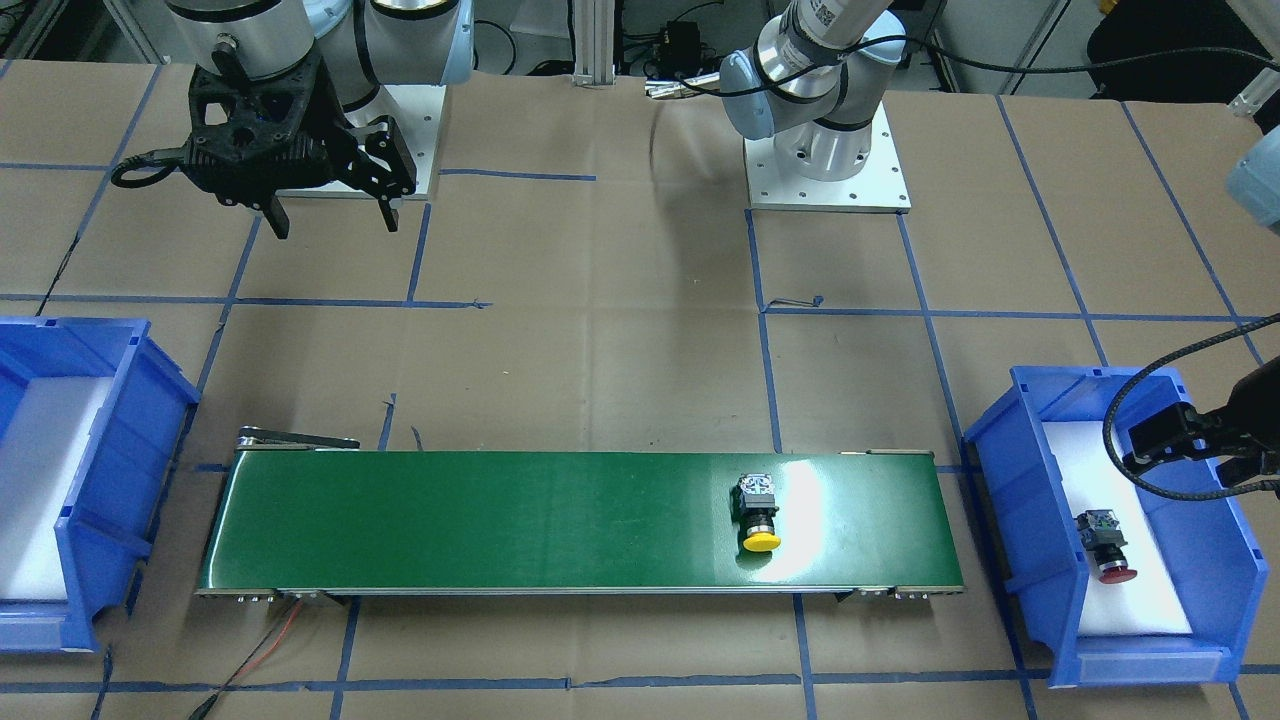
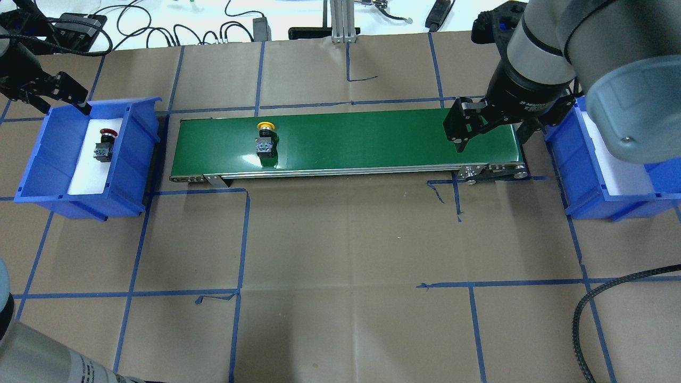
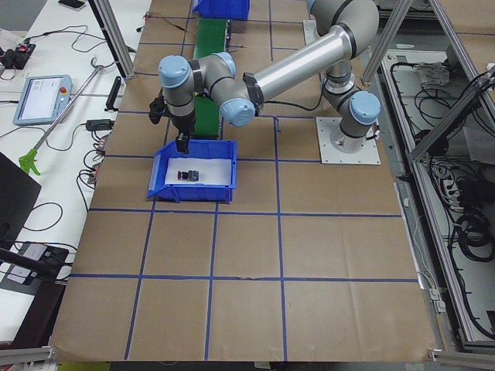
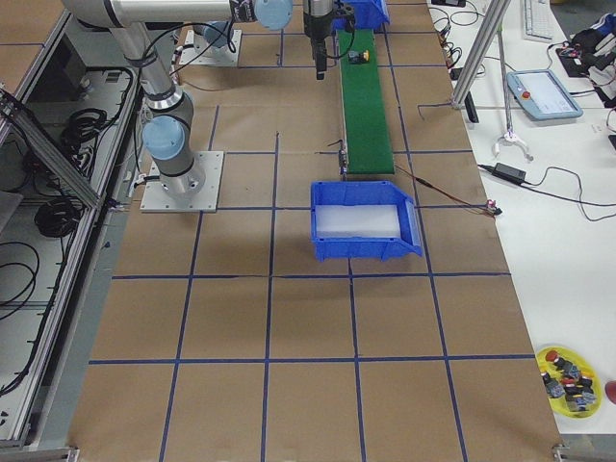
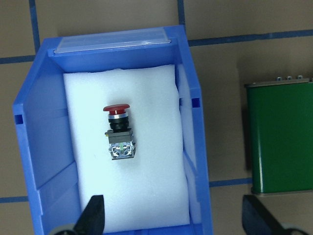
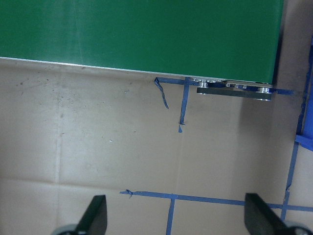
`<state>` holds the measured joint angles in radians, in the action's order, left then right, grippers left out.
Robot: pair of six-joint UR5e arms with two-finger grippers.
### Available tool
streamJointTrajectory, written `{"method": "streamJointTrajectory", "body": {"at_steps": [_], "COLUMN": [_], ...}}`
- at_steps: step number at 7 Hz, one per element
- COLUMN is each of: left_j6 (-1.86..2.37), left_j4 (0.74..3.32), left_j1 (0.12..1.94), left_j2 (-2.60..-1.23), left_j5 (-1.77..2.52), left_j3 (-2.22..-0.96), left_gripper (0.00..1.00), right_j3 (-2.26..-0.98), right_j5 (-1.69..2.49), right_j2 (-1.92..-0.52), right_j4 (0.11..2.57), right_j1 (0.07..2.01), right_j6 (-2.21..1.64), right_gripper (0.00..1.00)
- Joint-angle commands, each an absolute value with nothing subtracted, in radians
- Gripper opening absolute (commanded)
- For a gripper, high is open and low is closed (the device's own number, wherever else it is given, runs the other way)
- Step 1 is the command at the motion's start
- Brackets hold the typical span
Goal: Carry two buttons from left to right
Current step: 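Return the left gripper to the bin and grasp the red-capped button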
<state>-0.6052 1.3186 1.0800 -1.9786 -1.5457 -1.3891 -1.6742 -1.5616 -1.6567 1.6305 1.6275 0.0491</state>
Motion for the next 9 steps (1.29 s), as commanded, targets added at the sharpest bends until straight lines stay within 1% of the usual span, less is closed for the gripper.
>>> {"method": "streamJointTrajectory", "body": {"at_steps": [1,5,9], "left_j6": [-0.623,-0.611,-0.607], "left_j4": [1.254,1.077,1.028], "left_j1": [1.057,1.057,1.057], "left_j2": [-2.054,-2.186,-2.203], "left_j5": [-1.536,-1.535,-1.537], "left_j3": [-1.382,-1.422,-1.475], "left_gripper": [0.99,0.99,0.98], "right_j3": [-1.674,-1.675,-1.674], "right_j5": [-1.562,-1.562,-1.562], "right_j2": [-1.657,-1.657,-1.657], "right_j4": [1.631,1.631,1.631], "right_j1": [1.628,1.628,1.628], "right_j6": [0.049,0.049,0.049], "right_gripper": [1.00,1.00,1.00]}}
